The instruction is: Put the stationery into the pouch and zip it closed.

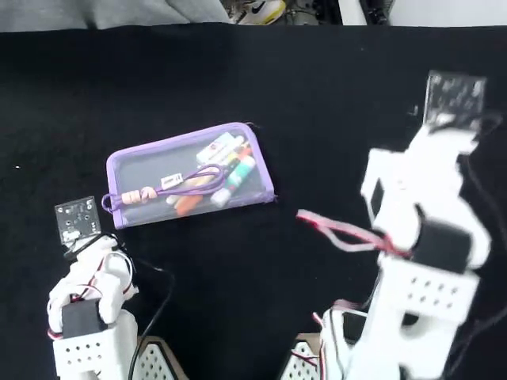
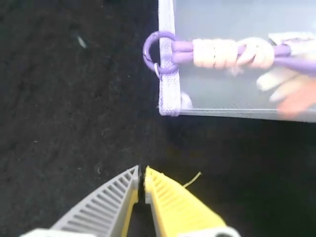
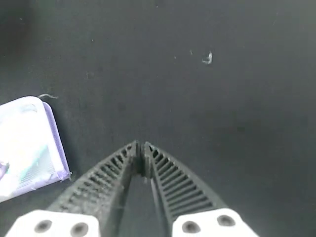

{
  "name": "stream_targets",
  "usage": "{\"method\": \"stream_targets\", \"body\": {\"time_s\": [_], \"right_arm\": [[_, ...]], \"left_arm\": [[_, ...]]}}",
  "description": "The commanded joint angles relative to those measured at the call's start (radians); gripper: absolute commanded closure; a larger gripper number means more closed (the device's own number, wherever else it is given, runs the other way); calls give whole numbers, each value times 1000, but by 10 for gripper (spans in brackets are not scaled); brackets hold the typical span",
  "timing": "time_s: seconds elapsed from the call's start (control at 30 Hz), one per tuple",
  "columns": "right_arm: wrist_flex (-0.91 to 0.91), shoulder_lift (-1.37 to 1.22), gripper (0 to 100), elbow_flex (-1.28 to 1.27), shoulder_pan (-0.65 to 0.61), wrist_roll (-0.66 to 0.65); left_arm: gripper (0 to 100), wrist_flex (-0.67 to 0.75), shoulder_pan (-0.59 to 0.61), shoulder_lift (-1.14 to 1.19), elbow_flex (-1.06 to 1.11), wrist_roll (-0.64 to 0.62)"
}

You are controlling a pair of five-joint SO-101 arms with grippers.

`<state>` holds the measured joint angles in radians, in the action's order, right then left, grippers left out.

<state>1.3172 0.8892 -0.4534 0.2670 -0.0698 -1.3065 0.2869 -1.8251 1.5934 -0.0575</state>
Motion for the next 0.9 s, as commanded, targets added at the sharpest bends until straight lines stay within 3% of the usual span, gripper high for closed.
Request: {"method": "stream_targets", "body": {"time_s": [0.0, 0.1, 0.6, 0.87], "right_arm": [[-104, 234, 983, -271, 6, -58], [-153, 348, 983, -424, 6, -84], [-287, 969, 983, -1207, 6, -83], [-183, 970, 983, -1233, 12, -89]], "left_arm": [[971, 86, -15, 2, 77, 29], [970, 149, -7, 6, 104, 23], [970, 109, -5, 8, 104, 25], [970, 109, -7, 9, 104, 23]]}}
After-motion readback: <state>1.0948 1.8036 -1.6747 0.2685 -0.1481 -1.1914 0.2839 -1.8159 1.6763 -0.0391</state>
